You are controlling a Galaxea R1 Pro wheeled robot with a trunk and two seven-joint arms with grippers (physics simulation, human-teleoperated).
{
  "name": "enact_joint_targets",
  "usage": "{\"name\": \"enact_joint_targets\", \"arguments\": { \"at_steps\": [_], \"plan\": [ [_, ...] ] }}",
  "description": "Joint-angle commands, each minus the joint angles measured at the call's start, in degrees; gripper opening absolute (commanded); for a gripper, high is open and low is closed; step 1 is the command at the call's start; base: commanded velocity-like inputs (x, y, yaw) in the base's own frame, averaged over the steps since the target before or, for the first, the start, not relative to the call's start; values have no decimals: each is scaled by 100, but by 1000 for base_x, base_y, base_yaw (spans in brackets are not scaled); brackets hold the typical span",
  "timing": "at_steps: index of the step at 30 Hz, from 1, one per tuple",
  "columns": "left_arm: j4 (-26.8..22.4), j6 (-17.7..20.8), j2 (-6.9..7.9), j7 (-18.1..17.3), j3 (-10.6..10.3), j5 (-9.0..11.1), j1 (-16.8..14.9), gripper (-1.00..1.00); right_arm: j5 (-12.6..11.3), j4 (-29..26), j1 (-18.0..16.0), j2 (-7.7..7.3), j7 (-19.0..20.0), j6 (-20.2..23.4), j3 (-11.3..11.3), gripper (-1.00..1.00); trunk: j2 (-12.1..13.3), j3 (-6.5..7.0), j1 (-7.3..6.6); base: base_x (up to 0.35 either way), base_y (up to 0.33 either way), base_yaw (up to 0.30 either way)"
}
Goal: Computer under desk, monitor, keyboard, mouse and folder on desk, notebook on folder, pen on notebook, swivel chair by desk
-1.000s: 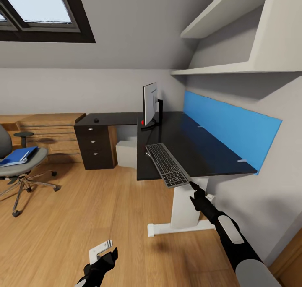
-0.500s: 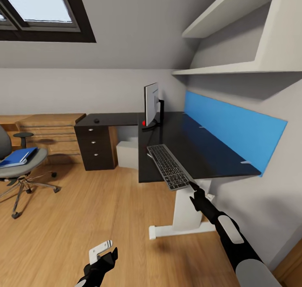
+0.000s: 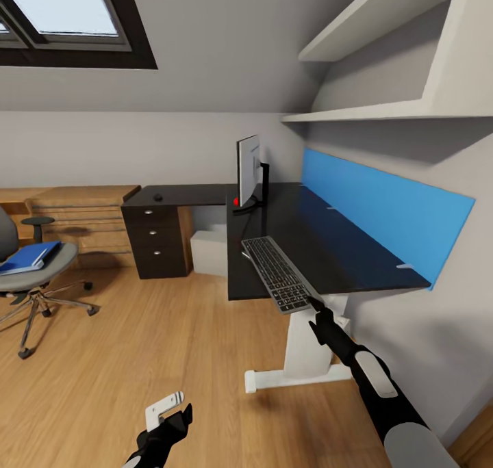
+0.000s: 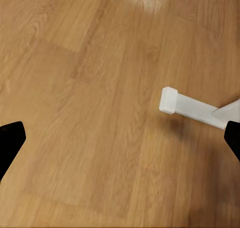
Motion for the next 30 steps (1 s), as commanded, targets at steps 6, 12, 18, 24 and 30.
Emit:
{"name": "enact_joint_targets", "arguments": {
  "at_steps": [6,12,18,24,30],
  "plan": [
    [-3,17,2,46,-12,54,-2,100,-29,1,-4,3,3,42,-2,100,-3,-6,1,64,47,0],
    [-3,17,2,49,-12,54,-2,100,-28,1,-7,3,3,41,3,100,-3,-6,1,12,74,0],
    [2,17,2,51,-12,56,-2,100,-28,1,-7,3,3,40,7,100,-3,-6,1,2,163,0],
    [6,17,2,58,-12,60,-2,100,-21,6,-8,3,-8,40,12,100,-3,-6,1,0,21,0],
    [56,17,2,58,-12,56,-2,100,-11,1,-6,3,-29,38,20,100,-3,-6,1,0,2,0]
  ]
}}
